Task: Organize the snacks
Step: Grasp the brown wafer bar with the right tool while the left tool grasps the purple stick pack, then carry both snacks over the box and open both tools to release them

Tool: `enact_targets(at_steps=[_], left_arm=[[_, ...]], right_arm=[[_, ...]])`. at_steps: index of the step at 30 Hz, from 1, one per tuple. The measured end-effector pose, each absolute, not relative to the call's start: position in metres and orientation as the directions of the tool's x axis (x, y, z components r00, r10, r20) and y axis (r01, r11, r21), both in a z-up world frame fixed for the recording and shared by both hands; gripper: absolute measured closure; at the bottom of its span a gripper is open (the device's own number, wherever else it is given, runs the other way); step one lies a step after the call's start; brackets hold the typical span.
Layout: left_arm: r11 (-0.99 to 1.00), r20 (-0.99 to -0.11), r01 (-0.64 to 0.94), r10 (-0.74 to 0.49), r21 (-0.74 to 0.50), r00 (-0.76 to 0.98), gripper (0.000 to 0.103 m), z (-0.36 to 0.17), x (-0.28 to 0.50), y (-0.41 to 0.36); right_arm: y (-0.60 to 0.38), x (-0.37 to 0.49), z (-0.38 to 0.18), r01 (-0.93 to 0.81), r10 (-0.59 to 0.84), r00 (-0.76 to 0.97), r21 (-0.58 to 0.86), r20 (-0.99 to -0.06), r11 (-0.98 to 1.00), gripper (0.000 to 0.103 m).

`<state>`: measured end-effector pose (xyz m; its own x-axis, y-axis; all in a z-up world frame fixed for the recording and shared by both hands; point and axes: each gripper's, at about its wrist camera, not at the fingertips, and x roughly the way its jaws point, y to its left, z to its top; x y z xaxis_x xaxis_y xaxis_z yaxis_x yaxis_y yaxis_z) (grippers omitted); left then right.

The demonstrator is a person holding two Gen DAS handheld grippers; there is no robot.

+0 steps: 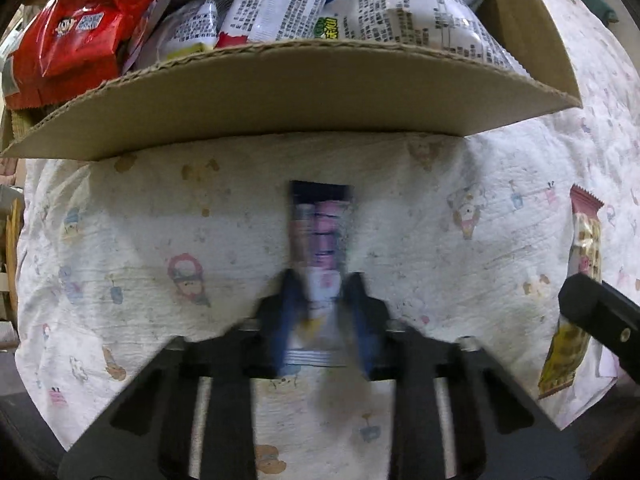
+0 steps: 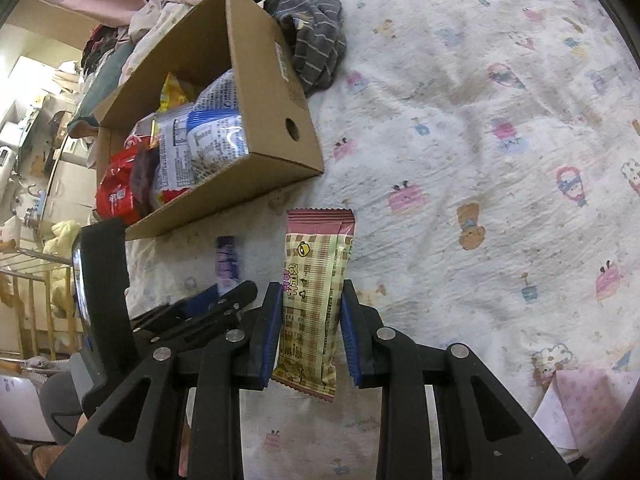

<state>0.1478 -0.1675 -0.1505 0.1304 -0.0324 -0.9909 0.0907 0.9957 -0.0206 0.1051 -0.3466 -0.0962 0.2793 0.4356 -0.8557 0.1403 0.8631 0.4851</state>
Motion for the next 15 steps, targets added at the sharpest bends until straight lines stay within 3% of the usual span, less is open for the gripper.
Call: enact_targets(at_steps=[15], left_arm=[[0.997, -0.984, 0.081, 0.004, 0.019, 0.177, 0.088, -0.121, 0.126, -0.119]], right_arm=[[-0.328, 0.104, -0.088, 0.082, 0.462, 0.282, 0.500, -0.841, 0.862, 0.074]])
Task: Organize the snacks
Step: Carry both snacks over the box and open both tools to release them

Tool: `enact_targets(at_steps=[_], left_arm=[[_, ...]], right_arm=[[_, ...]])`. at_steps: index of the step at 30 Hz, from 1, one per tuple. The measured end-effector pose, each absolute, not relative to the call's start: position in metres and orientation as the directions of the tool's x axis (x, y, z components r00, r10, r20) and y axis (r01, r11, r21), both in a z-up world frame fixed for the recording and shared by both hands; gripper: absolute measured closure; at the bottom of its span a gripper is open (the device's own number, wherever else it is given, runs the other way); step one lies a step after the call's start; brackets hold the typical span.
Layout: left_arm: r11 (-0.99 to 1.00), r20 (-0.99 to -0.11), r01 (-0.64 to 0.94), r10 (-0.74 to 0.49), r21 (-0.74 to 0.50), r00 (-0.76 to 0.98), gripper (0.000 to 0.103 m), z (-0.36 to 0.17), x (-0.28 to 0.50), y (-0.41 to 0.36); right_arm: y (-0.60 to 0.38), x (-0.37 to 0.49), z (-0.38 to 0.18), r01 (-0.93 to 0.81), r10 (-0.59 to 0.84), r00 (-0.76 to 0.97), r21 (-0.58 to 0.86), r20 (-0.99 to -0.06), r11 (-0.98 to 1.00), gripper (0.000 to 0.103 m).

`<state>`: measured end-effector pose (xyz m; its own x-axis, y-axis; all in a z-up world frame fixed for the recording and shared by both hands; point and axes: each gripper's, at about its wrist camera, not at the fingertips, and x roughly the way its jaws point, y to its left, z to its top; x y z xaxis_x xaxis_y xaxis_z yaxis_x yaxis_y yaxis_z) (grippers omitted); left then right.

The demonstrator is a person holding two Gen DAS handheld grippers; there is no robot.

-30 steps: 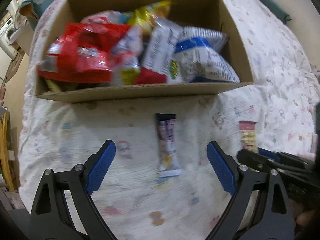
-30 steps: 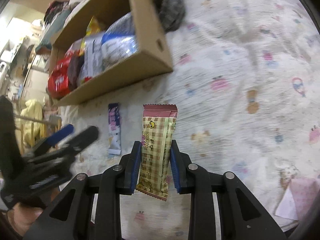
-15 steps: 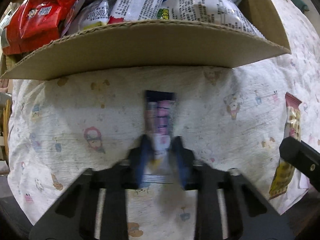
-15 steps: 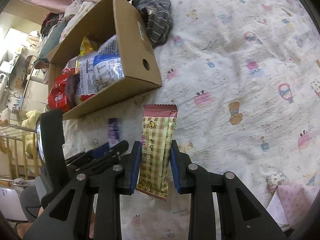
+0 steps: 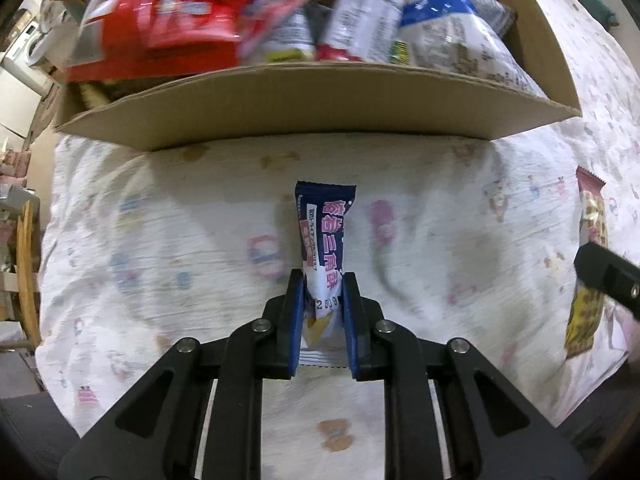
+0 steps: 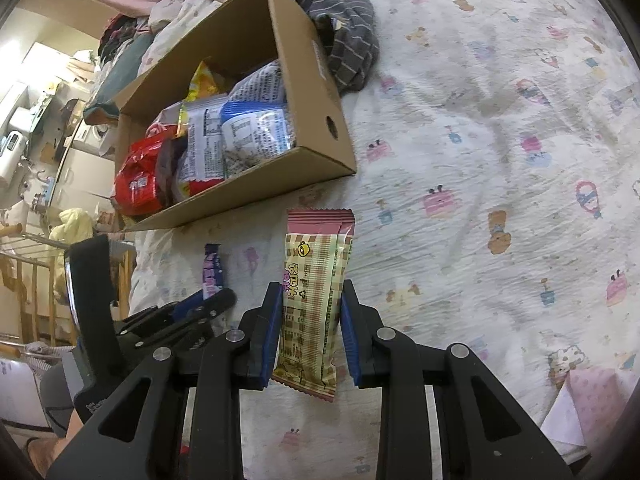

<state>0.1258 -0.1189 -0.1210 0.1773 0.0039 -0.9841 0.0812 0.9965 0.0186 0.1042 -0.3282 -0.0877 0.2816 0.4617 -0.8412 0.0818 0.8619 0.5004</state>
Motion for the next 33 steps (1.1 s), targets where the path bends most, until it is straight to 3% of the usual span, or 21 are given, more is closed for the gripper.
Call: enact_targets(at_steps=[8, 22, 33], left_arm=[[1.000, -0.980, 0.025, -0.016, -0.012, 0.196, 0.088, -0.090, 0.102, -0.063], [0.999, -0.847, 0.042, -0.038, -0.018, 0.530, 0.088, 0.026, 0.124, -0.035], [0.995, -0.821, 0.085, -0.093, -0.054, 0.563, 0.088, 0.034, 0.189, -0.056]], right_arm=[[-0.306, 0.102, -0.074, 0.018, 0.521, 0.278, 0.547, -0.807, 0.837, 0.074], [-0.280, 0.120, -0.009, -0.124, 0.584, 0.417, 0.593, -0.697, 0.796, 0.074], [-0.288, 0.189, 0.008, -0.089, 0.535, 0.473, 0.566, -0.700, 0.819, 0.074]])
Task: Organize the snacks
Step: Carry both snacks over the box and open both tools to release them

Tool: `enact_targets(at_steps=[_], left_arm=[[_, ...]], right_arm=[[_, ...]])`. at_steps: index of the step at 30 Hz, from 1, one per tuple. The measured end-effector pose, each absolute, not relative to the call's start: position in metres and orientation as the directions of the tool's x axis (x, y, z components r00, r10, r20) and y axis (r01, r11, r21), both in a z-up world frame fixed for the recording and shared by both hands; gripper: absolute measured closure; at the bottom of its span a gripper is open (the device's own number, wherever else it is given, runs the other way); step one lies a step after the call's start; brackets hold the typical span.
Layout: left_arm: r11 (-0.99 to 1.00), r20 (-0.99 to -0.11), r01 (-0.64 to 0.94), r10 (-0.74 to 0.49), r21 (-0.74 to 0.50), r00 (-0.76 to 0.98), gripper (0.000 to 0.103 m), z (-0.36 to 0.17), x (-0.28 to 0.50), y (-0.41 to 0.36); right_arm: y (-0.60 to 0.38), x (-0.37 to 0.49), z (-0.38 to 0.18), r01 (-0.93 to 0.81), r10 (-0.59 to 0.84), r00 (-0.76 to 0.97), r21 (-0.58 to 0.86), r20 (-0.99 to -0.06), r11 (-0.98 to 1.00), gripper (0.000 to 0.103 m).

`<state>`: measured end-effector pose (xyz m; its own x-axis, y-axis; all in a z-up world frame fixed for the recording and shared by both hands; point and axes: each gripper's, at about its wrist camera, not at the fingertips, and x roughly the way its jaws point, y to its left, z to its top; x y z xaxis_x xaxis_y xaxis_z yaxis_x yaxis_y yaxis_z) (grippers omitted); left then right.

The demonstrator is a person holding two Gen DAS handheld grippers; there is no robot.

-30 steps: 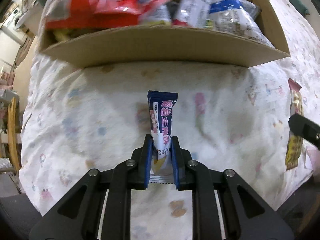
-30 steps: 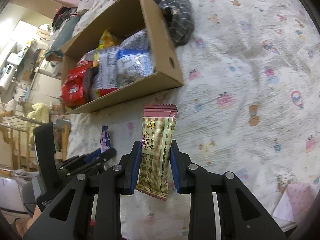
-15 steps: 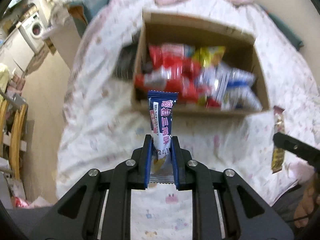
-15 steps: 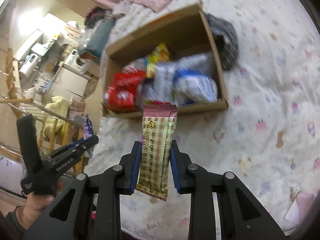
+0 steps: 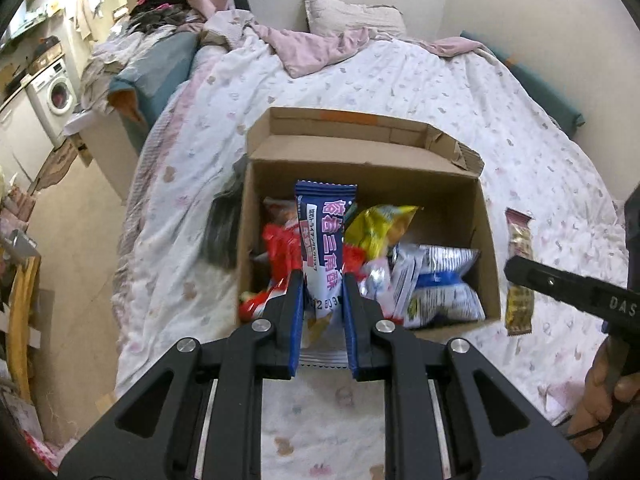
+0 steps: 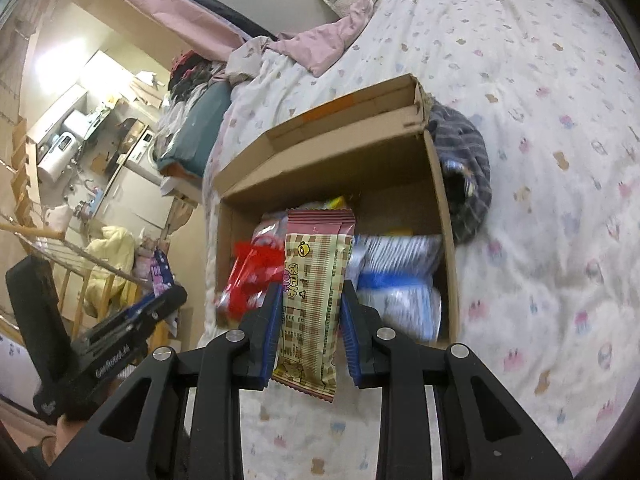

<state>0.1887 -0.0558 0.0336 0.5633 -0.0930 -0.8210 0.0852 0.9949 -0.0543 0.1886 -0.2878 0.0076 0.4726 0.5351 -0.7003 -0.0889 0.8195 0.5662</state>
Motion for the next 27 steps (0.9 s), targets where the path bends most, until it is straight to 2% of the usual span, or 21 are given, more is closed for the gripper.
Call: enact_targets(at_steps=[14, 27], left_arm=[[0.988, -0.846, 0.151, -0.104, -0.028, 0.523, 0.088, -0.002, 0.249, -0.106], [0.991, -0.855, 0.130, -0.106, -0.045, 0.508, 0.087, -0.022, 0.253, -0.104]], right_arm=[[-0.299, 0.228, -0.032, -0.051, 0.500, 0.487, 0.548, -0.716, 0.835, 0.074], [-0.295, 0.233, -0.045, -0.026, 0.519, 0.439, 0.567, -0.733, 0.823, 0.074]])
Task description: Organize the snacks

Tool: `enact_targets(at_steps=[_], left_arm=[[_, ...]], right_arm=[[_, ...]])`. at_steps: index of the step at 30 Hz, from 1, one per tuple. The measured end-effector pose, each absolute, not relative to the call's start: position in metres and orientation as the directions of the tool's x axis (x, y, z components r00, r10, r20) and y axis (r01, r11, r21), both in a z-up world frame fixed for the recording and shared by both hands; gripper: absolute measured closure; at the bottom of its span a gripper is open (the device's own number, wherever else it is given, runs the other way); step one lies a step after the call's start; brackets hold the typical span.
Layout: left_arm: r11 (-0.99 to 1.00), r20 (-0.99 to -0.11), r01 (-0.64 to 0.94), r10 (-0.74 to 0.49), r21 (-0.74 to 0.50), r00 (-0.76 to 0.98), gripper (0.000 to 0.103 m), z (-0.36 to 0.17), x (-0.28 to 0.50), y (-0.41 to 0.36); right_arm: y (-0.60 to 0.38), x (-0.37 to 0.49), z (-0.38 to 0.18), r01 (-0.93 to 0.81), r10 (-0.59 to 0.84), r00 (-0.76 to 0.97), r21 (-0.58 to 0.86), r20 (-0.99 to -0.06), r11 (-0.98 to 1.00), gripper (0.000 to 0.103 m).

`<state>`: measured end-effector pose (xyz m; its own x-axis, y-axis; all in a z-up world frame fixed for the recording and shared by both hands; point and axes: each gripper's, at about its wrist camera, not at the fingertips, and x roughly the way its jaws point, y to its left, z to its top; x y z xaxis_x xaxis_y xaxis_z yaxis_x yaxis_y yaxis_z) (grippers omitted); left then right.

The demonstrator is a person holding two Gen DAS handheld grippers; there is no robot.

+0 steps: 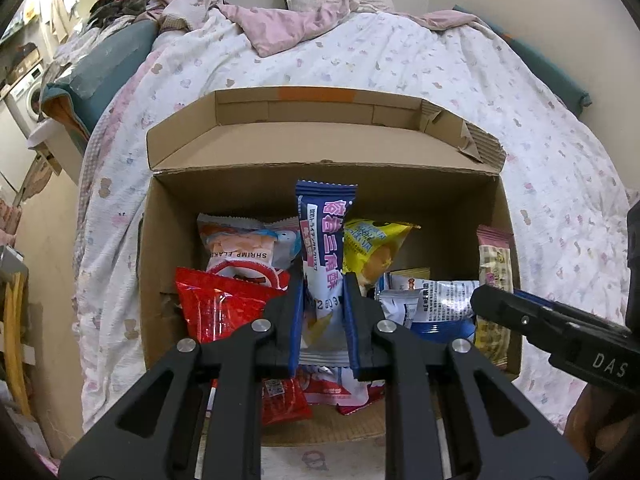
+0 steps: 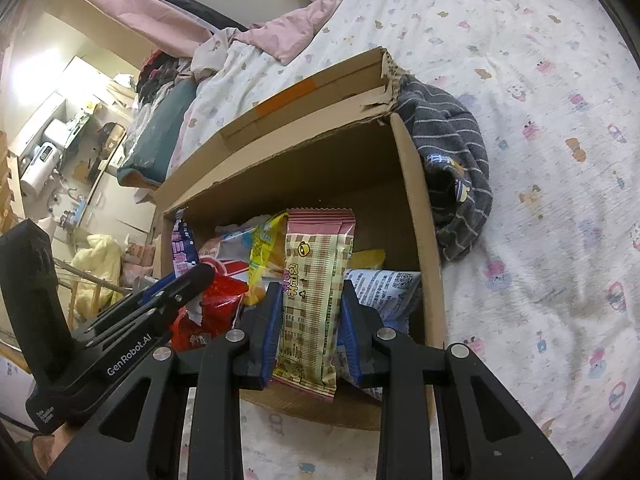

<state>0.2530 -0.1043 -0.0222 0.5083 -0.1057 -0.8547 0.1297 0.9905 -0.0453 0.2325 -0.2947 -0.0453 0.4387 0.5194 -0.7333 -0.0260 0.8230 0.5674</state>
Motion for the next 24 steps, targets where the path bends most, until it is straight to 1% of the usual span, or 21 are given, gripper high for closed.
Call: enact_targets(at_steps=[5, 7, 9, 10, 11, 12, 13, 14, 15, 16, 17, 18, 19, 20, 24], left_arm=[[0.991, -0.856, 0.126, -0.095, -0.036, 0.509, 0.087, -0.021, 0.253, -0.104], [0.991, -0.854, 0.129, -0.098, -0.036, 0.510, 0.085, -0.020, 0.252, -0.104], [0.991, -0.848, 0.129, -0.100, -0.037, 0.521, 0.080, -0.018, 0.251, -0.103], [0.991, -0.836, 0.124, -0.102, -0.042, 0.538, 0.079, -0.014, 0.248, -0.102], [0.992, -0.828, 0.117, -0.100, -0.042, 0.552, 0.074, -0.011, 0.247, -0.100], [0.993, -0.818, 0.110, -0.095, -0.039, 0.567, 0.065, -0.008, 0.244, -0.098], [0.994, -0.812, 0.107, -0.091, -0.036, 0.577, 0.059, -0.005, 0.243, -0.097], [0.994, -0.805, 0.105, -0.088, -0.032, 0.586, 0.050, -0.001, 0.241, -0.097], [0.994, -0.799, 0.105, -0.084, -0.026, 0.595, 0.043, 0.001, 0.240, -0.096], [0.994, -0.796, 0.105, -0.076, -0.017, 0.601, 0.039, 0.004, 0.239, -0.096], [0.995, -0.794, 0.102, -0.069, -0.009, 0.604, 0.034, 0.006, 0.238, -0.095], [0.995, -0.791, 0.098, -0.065, -0.006, 0.609, 0.032, 0.008, 0.237, -0.094], [0.995, -0.786, 0.098, -0.064, -0.005, 0.614, 0.032, 0.011, 0.235, -0.093], [0.996, -0.779, 0.093, -0.054, 0.005, 0.625, 0.032, 0.014, 0.233, -0.091], [0.997, -0.744, 0.069, -0.024, 0.030, 0.668, 0.032, 0.028, 0.220, -0.085]], right_arm=[[-0.294, 0.234, -0.046, -0.025, 0.526, 0.437, 0.574, -0.730, 0.818, 0.072], [-0.293, 0.235, -0.045, -0.033, 0.529, 0.439, 0.575, -0.727, 0.818, 0.072], [-0.293, 0.235, -0.045, -0.036, 0.534, 0.439, 0.580, -0.723, 0.814, 0.071], [-0.294, 0.235, -0.045, -0.035, 0.535, 0.441, 0.581, -0.721, 0.813, 0.071], [-0.295, 0.234, -0.044, -0.032, 0.534, 0.447, 0.584, -0.718, 0.811, 0.071], [-0.296, 0.234, -0.043, -0.031, 0.535, 0.453, 0.588, -0.713, 0.808, 0.071], [-0.296, 0.234, -0.042, -0.030, 0.537, 0.455, 0.590, -0.710, 0.806, 0.071], [-0.296, 0.233, -0.041, -0.034, 0.541, 0.457, 0.594, -0.706, 0.804, 0.070], [-0.296, 0.233, -0.039, -0.041, 0.544, 0.462, 0.596, -0.700, 0.802, 0.067], [-0.296, 0.232, -0.037, -0.044, 0.544, 0.468, 0.596, -0.697, 0.802, 0.063], [-0.296, 0.232, -0.035, -0.047, 0.542, 0.476, 0.596, -0.692, 0.802, 0.044], [-0.297, 0.231, -0.032, -0.052, 0.543, 0.486, 0.597, -0.685, 0.800, 0.034], [-0.297, 0.229, -0.029, -0.056, 0.538, 0.501, 0.595, -0.678, 0.802, 0.018], [-0.298, 0.227, -0.023, -0.061, 0.523, 0.524, 0.583, -0.672, 0.810, 0.011], [-0.298, 0.220, -0.004, -0.088, 0.468, 0.590, 0.524, -0.658, 0.847, 0.010]])
